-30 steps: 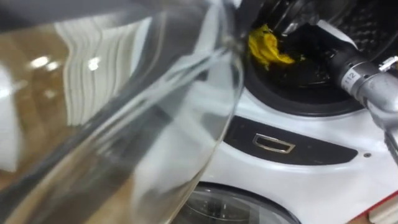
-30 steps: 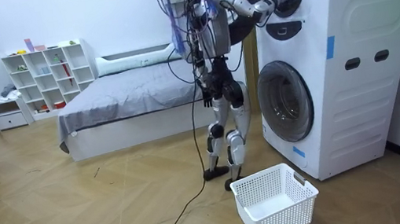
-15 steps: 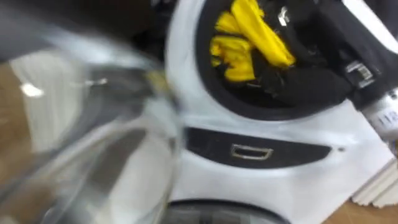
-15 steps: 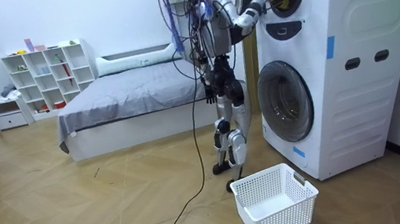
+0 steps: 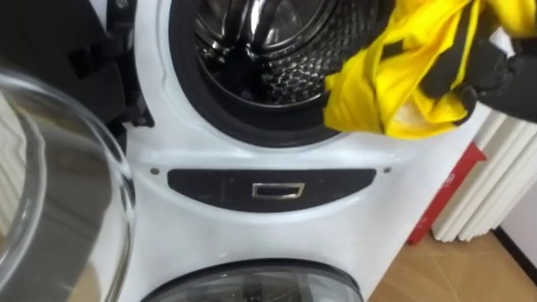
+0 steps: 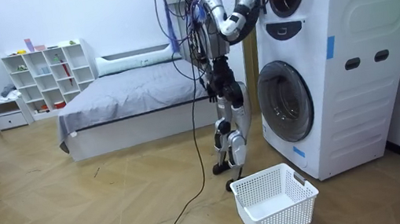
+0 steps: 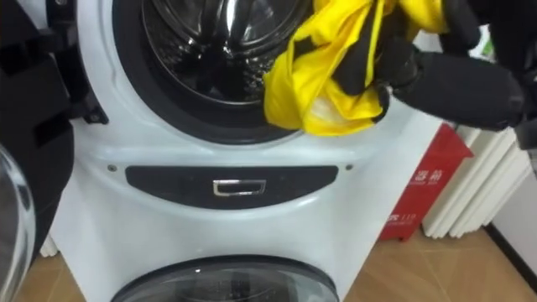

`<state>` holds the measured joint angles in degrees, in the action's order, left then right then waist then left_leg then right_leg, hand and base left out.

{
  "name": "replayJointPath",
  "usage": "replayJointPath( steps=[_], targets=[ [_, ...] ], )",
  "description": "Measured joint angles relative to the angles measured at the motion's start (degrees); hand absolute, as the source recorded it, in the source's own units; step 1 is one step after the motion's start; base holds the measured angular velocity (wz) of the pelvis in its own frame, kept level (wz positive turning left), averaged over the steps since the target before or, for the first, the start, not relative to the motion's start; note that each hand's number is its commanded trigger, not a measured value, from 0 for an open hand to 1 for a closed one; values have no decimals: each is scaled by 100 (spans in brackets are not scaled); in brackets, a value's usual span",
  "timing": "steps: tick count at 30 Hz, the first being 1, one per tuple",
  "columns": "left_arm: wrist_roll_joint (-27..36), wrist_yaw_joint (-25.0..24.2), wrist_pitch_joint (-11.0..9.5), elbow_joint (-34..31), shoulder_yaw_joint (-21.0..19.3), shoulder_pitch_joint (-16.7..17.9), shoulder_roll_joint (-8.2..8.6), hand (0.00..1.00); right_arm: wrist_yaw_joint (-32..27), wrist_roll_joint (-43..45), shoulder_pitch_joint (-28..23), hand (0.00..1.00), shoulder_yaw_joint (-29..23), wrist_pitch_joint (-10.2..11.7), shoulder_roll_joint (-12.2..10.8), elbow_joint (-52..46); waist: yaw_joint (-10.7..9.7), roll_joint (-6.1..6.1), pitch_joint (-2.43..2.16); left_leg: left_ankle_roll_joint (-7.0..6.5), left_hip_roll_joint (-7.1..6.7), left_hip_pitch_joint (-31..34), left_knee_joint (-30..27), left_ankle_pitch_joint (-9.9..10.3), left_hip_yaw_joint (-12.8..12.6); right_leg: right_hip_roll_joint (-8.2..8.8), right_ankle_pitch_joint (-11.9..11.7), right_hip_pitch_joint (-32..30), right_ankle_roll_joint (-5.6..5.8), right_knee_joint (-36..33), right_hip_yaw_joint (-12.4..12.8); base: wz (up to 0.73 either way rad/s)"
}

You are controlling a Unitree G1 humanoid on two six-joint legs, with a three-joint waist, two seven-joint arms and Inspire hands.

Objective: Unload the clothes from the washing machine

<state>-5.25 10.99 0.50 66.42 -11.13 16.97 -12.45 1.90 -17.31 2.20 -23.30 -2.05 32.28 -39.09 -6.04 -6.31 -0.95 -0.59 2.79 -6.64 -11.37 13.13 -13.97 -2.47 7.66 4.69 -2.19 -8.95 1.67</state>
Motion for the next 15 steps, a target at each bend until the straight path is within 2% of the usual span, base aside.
replayJointPath(
  steps=[6, 8, 10, 13, 15],
  targets=[
    [-54, 1, -228, 6, -122, -25, -5, 0, -92, -301, -53, 100, -324, 367, 0, 1, 8, -24, 13, 1, 7, -7, 4, 3, -54, -8, 0, -6, 0, 3, 42, -3],
    [-56, -6, -246, 6, -207, -31, -18, 0, -99, -315, -173, 100, -429, 434, 0, -4, 35, -21, 12, 5, 53, -1, -7, 6, -129, -17, 0, -50, 0, -2, 79, -11],
    [-43, -23, -254, 7, -220, -53, -47, 0, -118, -318, -504, 100, -572, 505, -2, 2, 17, -11, 14, 9, 46, 7, -43, 10, -176, -34, -3, -85, -3, -31, 162, -12],
    [-55, -36, -253, 19, -222, -52, -40, 0, -121, -316, -876, 100, -742, 503, -2, 10, -19, 64, 22, 18, 65, 3, -32, 19, -323, -74, -21, -178, -10, -97, 331, -27],
    [-55, -43, -250, 79, -224, -63, -41, 0, -120, -316, -1004, 100, -780, 503, -2, 14, -148, 137, 30, 20, 79, -39, 5, 20, -421, -111, -37, -187, -8, -100, 473, -34]
  ],
)
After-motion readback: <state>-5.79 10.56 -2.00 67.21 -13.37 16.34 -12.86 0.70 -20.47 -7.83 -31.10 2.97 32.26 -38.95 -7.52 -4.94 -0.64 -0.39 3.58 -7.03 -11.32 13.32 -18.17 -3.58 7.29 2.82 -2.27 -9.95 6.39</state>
